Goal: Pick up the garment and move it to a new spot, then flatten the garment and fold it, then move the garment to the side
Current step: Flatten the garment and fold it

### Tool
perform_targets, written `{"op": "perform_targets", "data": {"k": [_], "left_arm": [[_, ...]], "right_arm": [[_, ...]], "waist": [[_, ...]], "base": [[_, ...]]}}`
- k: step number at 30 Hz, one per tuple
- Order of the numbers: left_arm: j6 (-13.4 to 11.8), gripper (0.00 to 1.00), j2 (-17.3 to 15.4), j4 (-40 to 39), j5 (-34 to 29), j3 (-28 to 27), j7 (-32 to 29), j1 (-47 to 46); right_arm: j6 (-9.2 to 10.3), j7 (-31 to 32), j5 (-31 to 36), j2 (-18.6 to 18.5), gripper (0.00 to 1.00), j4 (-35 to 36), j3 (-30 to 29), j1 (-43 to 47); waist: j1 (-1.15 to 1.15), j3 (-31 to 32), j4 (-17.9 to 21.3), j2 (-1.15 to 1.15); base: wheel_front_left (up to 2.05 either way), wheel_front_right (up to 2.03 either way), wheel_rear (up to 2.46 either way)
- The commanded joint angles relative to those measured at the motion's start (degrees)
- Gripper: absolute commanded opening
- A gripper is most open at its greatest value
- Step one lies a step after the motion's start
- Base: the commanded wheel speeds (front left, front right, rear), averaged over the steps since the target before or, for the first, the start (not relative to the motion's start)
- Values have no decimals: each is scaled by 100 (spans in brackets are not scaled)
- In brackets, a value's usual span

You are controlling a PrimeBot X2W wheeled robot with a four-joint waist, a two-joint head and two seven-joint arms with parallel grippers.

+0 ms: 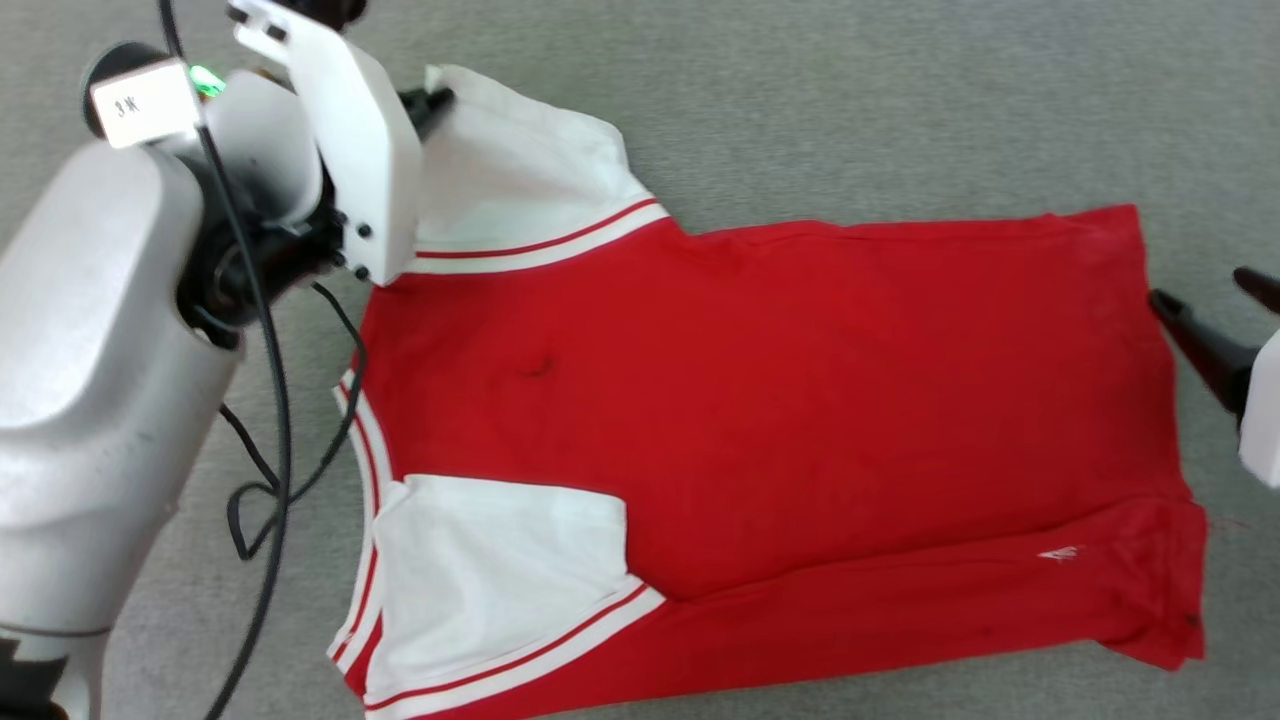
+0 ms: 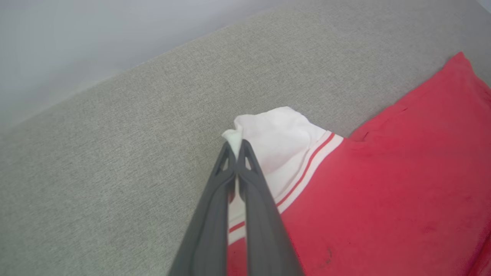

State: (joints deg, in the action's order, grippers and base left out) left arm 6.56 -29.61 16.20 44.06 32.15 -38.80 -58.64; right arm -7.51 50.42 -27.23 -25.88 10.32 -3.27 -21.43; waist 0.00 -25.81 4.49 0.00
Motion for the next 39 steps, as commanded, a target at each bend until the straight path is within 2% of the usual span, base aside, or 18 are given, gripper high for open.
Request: {"op": "perform_targets", "data": {"k": [1, 12, 18, 25, 26, 27, 39], "left_arm": [[-23, 0, 24, -256, -41, 60, 32, 160], [-210, 0, -40, -1466, -164, 225, 140, 607], [-270, 0, -39, -1878, -195, 278, 149, 700], [-317, 0, -98, -2054, -191, 293, 158, 792], [-334, 0, -113, -2069, -202, 283, 176, 801], [-339, 0, -111, -2071, -207, 281, 185, 809], [-457, 0, -176, -1875, -216, 170, 532, 1069]], "right_arm": [[5, 77, -4, -106, 100, -206, 3, -271], [6, 433, 127, -365, 100, -1532, 81, -1297], [6, 697, 258, -358, 100, -2159, 162, -1585], [3, 678, 139, -258, 100, -2569, 502, -1586], [2, 649, 142, -259, 31, -2691, 599, -1545], [2, 612, 141, -251, 0, -2742, 646, -1533], [4, -101, -104, -338, 0, -2891, 784, -1478]], "waist": [[0, -37, -231, 0], [0, -266, -649, 0], [0, -365, -811, 0], [0, -412, -901, 0], [0, -425, -920, 0], [0, -427, -929, 0], [0, -152, -865, 0]], "base": [[0, 0, 0], [0, 0, 0], [0, 0, 0], [0, 0, 0], [0, 0, 0], [0, 0, 0], [0, 0, 0]]}}
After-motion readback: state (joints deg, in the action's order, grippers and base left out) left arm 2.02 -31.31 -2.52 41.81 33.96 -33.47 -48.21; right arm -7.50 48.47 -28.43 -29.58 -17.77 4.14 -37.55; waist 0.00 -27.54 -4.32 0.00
